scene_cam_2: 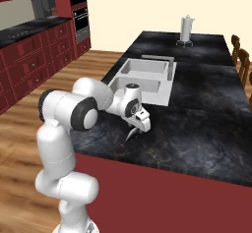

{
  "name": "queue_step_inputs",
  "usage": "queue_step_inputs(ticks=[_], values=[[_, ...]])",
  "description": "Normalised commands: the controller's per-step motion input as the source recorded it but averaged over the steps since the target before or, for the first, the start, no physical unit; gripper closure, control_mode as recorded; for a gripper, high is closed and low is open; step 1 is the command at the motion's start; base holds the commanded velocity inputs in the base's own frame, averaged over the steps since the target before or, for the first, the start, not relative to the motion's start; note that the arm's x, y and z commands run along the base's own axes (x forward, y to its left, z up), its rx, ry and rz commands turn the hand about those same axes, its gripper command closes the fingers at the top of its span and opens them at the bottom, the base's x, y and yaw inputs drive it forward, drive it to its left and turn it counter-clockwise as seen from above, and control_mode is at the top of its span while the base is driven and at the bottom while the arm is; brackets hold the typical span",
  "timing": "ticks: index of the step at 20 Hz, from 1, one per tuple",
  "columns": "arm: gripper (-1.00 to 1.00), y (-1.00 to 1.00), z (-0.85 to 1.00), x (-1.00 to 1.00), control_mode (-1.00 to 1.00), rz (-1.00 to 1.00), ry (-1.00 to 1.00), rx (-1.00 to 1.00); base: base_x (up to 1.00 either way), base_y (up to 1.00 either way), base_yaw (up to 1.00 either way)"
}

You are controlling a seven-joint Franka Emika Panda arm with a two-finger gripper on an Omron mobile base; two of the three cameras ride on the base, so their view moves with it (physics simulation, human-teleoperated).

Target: Open the fridge, remove the pear, bell pepper, and fish, and place them on any counter.

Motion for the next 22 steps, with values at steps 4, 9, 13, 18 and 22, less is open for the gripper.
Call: queue_step_inputs(ticks=[4,9,13,18,22], values=[[-1.0,0.0,0.95,-0.31,-1.0,0.02,-0.21,0.0,0.0,0.0,0.0],[-1.0,0.28,1.0,-0.12,-1.0,0.07,-0.06,-0.01,0.0,0.0,0.0],[-1.0,0.68,1.0,-0.31,-1.0,0.17,-0.05,-0.08,0.0,0.0,0.0],[-1.0,0.63,1.0,-0.33,-1.0,0.28,-0.01,-0.06,0.0,0.0,0.0],[-1.0,0.22,1.0,-0.52,-1.0,0.34,0.02,-0.08,0.0,0.0,0.0]])
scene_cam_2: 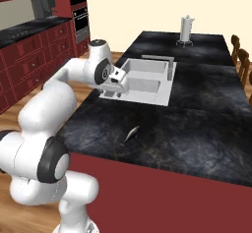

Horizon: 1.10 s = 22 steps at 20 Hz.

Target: Open the fridge, remove the pear, bell pepper, and fish, and place them on any counter.

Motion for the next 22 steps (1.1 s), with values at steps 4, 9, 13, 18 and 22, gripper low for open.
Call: queue_step_inputs(ticks=[4,9,13,18,22], values=[[-1.0,0.48,0.88,-0.79,-1.0,0.34,-0.2,-0.03,0.0,0.0,0.0],[-1.0,0.66,0.67,-0.77,-1.0,0.34,-0.19,0.0,0.0,0.0,0.0],[-1.0,0.23,0.61,-0.99,-1.0,0.05,-0.24,0.0,0.0,0.0,0.0],[-1.0,0.06,0.16,-0.97,-1.0,0.0,-0.27,-0.02,0.0,0.0,0.0],[-1.0,0.19,-0.01,-0.46,-1.0,-0.01,-0.12,0.0,0.0,0.0,0.0]])
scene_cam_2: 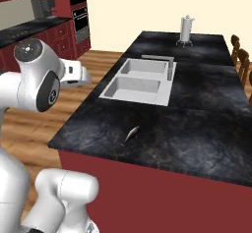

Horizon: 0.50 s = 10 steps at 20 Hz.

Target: Open the fridge, remove the pear, bell pepper, and fish, and place them on any counter.

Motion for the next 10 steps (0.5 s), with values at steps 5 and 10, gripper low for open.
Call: queue_step_inputs(ticks=[5,10], values=[[-1.0,0.02,0.0,-0.3,-1.0,0.0,0.0,0.0,0.0,0.0,0.0],[-1.0,0.01,0.0,0.0,1.0,0.0,0.01,0.0,-0.16,0.01,0.0]])
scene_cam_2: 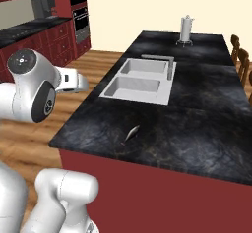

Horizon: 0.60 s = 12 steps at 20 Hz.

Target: Open the fridge, remove the pear, bell pepper, and fish, and place them on any counter.

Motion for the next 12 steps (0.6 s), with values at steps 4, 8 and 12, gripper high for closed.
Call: queue_step_inputs(ticks=[4,8,12], values=[[-1.0,0.0,0.0,0.0,1.0,0.0,0.0,0.0,-0.94,0.12,0.15],[-1.0,0.0,0.0,0.0,1.0,0.0,0.0,0.0,-0.81,0.09,0.81],[-1.0,0.0,0.0,0.0,1.0,0.0,0.0,0.0,-0.08,0.0,1.0]])
